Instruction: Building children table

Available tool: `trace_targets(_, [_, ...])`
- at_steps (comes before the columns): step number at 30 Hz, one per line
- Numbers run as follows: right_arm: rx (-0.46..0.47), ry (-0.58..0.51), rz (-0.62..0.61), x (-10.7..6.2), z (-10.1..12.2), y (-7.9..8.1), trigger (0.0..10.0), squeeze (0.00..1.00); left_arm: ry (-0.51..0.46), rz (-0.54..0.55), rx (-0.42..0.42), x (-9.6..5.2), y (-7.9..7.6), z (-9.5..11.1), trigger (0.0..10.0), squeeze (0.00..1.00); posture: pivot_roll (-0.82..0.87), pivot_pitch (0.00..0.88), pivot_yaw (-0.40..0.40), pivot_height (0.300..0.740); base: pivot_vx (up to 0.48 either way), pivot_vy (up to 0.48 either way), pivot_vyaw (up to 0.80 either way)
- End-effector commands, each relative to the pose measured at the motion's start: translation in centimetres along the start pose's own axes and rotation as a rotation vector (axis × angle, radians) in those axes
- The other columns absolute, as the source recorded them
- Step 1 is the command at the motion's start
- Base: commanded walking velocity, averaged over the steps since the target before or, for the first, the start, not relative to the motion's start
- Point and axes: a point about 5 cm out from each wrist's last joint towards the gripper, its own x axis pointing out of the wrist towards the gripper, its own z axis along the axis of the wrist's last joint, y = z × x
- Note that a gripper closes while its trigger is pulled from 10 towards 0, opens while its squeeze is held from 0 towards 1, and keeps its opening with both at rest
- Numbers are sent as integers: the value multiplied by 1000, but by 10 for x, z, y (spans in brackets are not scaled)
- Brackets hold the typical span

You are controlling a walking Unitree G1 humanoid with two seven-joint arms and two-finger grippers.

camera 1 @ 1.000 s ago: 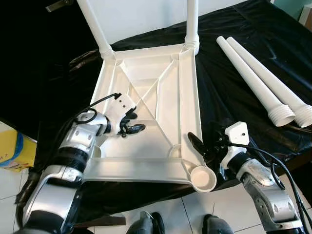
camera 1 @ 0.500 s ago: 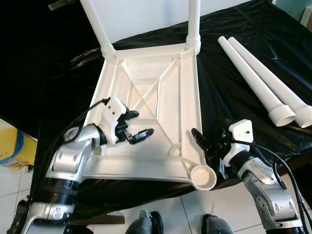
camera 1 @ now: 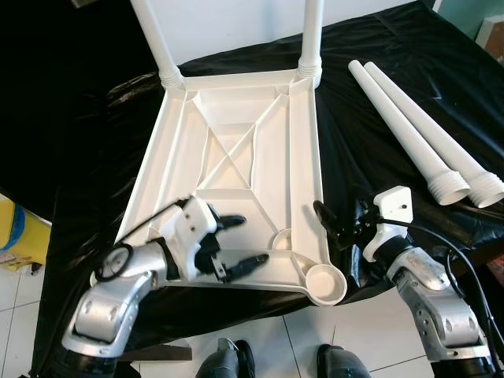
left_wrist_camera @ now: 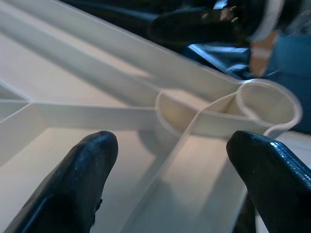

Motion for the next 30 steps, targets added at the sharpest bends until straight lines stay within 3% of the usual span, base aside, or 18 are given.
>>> trace_targets(1, [13,15,12,0,-3,0,10000,0,78,38,5,0,-2,-10,10000,0,-58,161,89,740,0,0,0])
trace_targets(12, [5,19,4,-2,-2,-3,10000,0,258,221,9,10,12,-31,10000,0,-65,166,96,740,0,0,0])
trace_targets(14, [6,21,0,-3,-3,-3,10000,0,301,284,-22,10,17,-34,10000,0,-70,164,98,740,0,0,0])
trace_targets(21, [7,23,-2,-4,-4,-3,10000,0,357,363,-52,10,25,-37,10000,0,-76,158,100,740,0,0,0])
trace_targets(22, [6,22,-3,-4,-4,-3,10000,0,365,375,-56,11,26,-37,9647,0,-76,155,100,740,0,0,0])
trace_targets(23, [5,21,-4,-4,-4,-3,10000,0,371,385,-66,11,27,-37,8353,0,-77,154,100,740,0,0,0])
trace_targets(26, [4,20,-2,-4,-4,-3,10000,0,378,391,-71,14,29,-37,8706,0,-77,152,101,740,0,0,0])
trace_targets(27, [4,21,-2,-4,-4,-3,10000,0,387,394,-56,14,29,-37,10000,0,-77,150,99,740,0,0,0])
trace_targets(30, [3,21,0,-3,-4,-3,10000,0,394,400,-53,17,31,-36,10000,0,-77,148,100,740,0,0,0])
